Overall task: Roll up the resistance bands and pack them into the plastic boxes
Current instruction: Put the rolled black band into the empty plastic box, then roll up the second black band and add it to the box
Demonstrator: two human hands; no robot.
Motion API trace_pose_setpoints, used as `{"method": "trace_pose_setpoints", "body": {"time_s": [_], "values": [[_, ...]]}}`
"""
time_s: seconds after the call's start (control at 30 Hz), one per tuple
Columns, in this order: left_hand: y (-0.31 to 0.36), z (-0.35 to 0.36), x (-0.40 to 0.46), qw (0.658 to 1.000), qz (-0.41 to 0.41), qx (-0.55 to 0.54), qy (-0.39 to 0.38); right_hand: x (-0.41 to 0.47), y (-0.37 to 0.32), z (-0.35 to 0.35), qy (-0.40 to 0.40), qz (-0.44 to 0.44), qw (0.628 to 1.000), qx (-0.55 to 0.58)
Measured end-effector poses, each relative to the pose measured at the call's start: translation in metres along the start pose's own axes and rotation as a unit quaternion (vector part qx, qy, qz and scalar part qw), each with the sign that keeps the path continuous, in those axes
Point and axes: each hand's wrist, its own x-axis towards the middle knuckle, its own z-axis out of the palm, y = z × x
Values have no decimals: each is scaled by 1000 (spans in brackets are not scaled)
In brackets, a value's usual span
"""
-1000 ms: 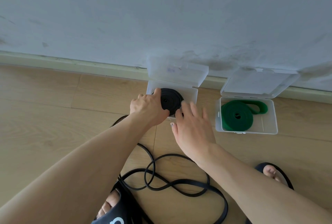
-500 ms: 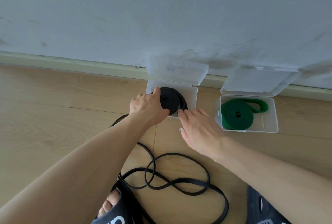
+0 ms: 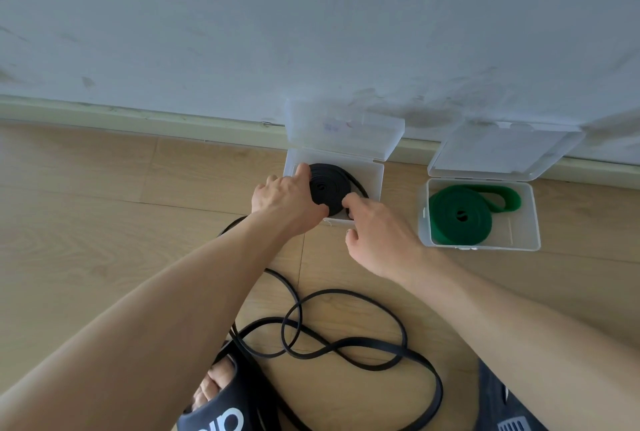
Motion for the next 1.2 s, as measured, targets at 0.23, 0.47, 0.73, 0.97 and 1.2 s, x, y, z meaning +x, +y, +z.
{"method": "trace_pose_setpoints", "body": {"time_s": [0.23, 0.47, 0.73, 0.97, 1.2], "values": [[-6, -5, -12, 999, 34, -16, -35, -21, -10, 9, 176, -75, 977, -92], [-31, 4, -58, 960, 166, 72, 215, -56, -22, 47, 30, -116, 993, 17], [-62, 66, -89, 975, 217, 15, 50, -50, -37, 80, -108, -45, 992, -45], [-40, 44, -86, 970, 80, -188, -132, -48, -32, 39, -16, 81, 990, 114], [2, -36, -119, 964, 126, -192, -136, -70, -42, -58, 42, 117, 952, 278]]}}
